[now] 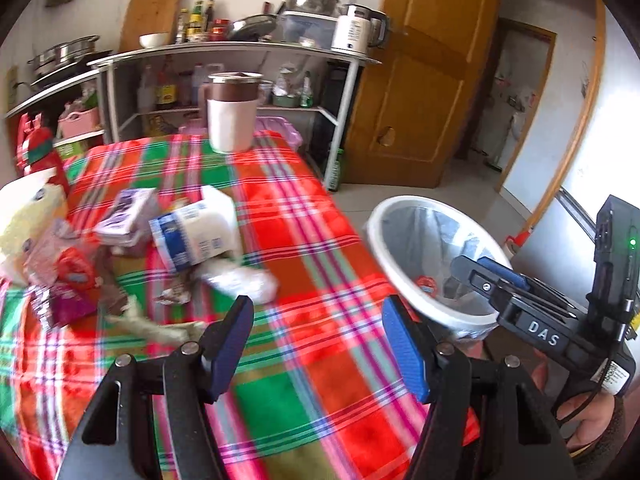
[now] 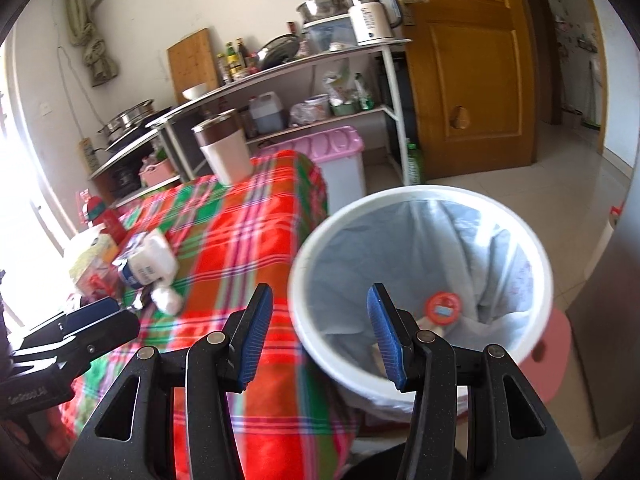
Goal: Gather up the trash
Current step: 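Move both open grippers back over the table items, then grasp the beige tube packet with the right gripper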
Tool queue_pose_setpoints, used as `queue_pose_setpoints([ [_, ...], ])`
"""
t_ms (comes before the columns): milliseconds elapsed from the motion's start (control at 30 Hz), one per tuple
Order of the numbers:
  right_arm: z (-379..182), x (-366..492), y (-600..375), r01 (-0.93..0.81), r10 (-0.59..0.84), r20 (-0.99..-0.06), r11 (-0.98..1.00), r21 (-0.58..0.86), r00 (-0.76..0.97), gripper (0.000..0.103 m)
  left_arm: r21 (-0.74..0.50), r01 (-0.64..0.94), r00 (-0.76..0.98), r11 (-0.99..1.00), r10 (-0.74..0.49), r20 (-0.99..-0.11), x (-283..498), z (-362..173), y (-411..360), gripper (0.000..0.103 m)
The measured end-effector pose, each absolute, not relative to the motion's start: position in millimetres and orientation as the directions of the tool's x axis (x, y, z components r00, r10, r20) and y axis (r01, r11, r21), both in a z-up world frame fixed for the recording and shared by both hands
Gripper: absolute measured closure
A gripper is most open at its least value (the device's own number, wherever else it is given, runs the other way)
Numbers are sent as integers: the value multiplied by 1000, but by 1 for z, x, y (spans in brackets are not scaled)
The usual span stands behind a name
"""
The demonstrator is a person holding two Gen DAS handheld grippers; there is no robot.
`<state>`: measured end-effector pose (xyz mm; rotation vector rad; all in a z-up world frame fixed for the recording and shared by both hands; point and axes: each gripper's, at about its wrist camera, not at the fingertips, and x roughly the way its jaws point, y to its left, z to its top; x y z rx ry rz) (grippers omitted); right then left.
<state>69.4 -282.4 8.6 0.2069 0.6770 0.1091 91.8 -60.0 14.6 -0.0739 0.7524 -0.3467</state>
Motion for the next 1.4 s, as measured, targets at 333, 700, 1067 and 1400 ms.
queue_pose_setpoints([
  [333,0,78,-202,-209,307,-626,951,227,717,53,-202,76,727,976,-193,-659,80,4,31,34],
  [700,-14,93,-128,-402,427,-659,893,202,618,53,-223,-79,731,972,-96,-675,79,-9,103,29],
  [1067,-25,111,-78,-521,471,-706,837,167,529,45,-266,-124,711,956,-101,-696,99,-24,134,28],
  [1400,-39,127,-64,-540,460,-754,825,168,468,45,-256,-113,694,960,-108,-712,124,-30,132,27],
])
